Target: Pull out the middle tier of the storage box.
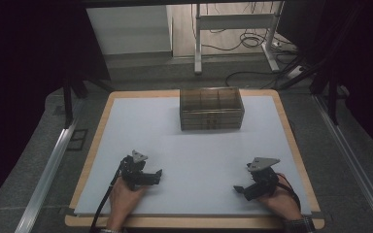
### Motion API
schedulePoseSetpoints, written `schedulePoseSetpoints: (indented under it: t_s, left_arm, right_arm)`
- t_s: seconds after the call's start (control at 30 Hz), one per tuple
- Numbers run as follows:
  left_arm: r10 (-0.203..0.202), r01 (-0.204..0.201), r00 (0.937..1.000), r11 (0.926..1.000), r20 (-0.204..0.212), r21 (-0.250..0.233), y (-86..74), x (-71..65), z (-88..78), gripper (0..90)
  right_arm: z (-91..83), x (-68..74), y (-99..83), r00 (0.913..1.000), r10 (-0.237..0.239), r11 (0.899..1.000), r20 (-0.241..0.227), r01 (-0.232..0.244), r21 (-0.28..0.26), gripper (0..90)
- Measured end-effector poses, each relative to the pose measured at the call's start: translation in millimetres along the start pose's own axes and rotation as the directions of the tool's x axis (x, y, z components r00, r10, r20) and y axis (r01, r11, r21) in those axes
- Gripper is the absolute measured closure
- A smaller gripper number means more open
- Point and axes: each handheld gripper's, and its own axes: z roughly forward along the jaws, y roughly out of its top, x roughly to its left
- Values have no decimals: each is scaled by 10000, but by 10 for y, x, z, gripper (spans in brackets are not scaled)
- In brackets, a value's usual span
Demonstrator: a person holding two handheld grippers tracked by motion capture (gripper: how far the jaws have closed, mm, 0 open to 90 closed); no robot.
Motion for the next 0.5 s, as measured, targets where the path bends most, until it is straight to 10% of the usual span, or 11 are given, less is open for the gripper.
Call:
schedulePoseSetpoints:
  t_s: [0.5]
  left_arm:
    - [-2, 2, 10000, 10000, 6, -16, -2, -1, -1, 0]
  right_arm:
    - [-1, -1, -4, 10000, 21, 10000, -27, -21, -42, 3]
